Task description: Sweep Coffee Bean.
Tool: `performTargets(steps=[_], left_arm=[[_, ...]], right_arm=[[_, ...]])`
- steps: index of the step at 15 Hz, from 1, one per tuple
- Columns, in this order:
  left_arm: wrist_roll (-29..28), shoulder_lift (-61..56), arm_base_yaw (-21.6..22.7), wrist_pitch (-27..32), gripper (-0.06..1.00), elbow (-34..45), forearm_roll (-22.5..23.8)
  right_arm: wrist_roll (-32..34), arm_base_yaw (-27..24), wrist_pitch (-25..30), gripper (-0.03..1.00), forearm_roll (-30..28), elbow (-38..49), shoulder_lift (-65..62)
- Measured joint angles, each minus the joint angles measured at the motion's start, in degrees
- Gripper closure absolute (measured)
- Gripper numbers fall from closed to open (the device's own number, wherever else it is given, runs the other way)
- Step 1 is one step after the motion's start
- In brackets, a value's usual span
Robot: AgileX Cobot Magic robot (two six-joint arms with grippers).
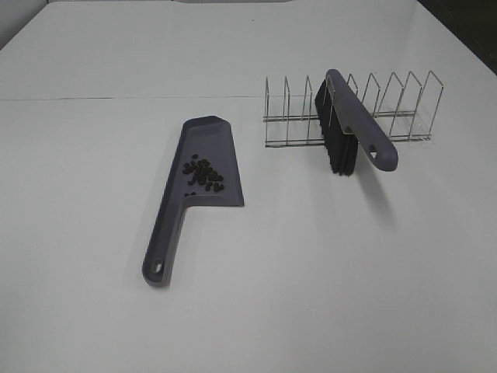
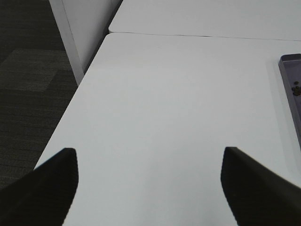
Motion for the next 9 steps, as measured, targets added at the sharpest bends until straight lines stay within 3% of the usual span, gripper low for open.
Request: performTargets(steps=[9], left_arm=[[0.00, 0.00, 0.00, 0.00, 0.18, 0.00, 0.00]], right_arm=[[0.00, 0.00, 0.00, 0.36, 0.00, 0.00, 0.00]])
